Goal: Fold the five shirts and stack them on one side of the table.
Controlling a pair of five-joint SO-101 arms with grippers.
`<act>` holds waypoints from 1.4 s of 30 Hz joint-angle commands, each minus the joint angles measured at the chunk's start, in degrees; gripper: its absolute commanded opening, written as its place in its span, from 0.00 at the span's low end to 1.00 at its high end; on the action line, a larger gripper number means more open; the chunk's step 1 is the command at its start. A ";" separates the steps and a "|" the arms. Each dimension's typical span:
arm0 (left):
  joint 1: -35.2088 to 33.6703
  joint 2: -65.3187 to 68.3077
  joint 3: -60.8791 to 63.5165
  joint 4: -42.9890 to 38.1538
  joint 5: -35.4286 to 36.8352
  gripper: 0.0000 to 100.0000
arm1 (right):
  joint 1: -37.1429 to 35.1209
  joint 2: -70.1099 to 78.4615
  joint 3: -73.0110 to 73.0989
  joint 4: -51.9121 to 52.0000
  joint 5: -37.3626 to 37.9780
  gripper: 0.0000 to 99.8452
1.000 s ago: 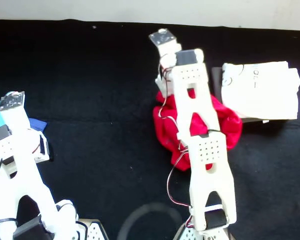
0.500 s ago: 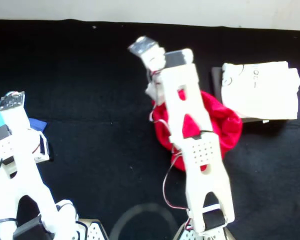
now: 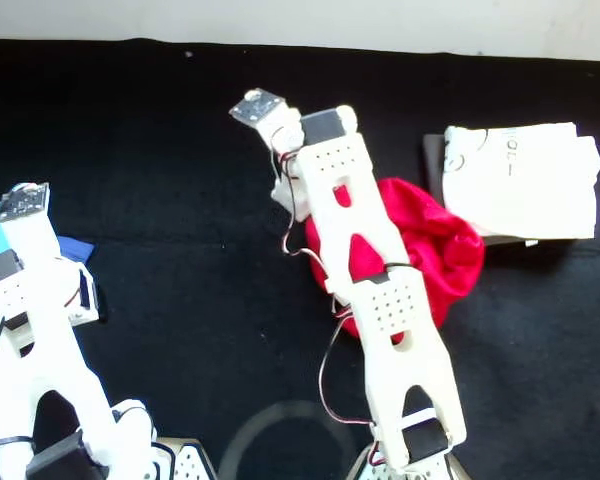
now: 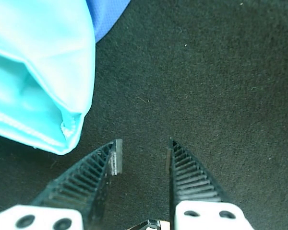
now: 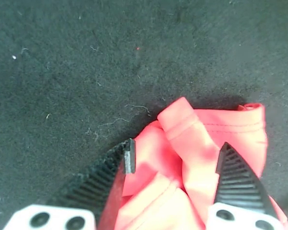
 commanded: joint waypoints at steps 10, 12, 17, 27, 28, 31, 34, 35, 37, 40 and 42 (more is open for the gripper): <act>-0.04 -0.31 -0.22 0.09 -0.18 0.16 | 6.55 4.00 -2.95 -4.88 0.79 0.09; 0.04 -0.31 -0.22 0.09 -0.18 0.16 | 8.31 4.00 -2.59 -6.02 0.62 0.00; 0.13 -0.31 -0.22 0.09 -0.18 0.16 | 11.65 2.68 -3.91 -5.05 0.53 0.01; 8.31 -0.31 -0.22 0.18 0.18 0.16 | 12.35 -7.96 -15.96 1.80 -6.24 0.01; 9.27 -0.31 -0.22 0.18 0.18 0.16 | 12.35 -10.33 -14.99 1.80 -6.95 0.01; 11.74 -0.31 -0.57 -0.18 0.18 0.16 | 12.26 -19.30 -8.92 1.89 -9.49 0.01; 14.37 -0.31 -0.66 -0.35 0.18 0.16 | 12.26 -31.16 0.48 1.80 -10.37 0.01; 15.25 -0.31 -0.66 -0.35 0.18 0.16 | 12.44 -35.38 4.00 1.80 -10.37 0.01; 17.10 -0.31 -0.66 -0.35 0.26 0.16 | 12.70 -43.65 11.47 1.80 -10.29 0.01; 20.26 -0.31 -0.84 -0.62 2.64 0.16 | 14.46 -56.22 22.46 1.71 -10.11 0.01; 22.81 -0.22 -1.63 -1.14 3.96 0.16 | 16.22 -63.60 29.49 1.63 -10.02 0.01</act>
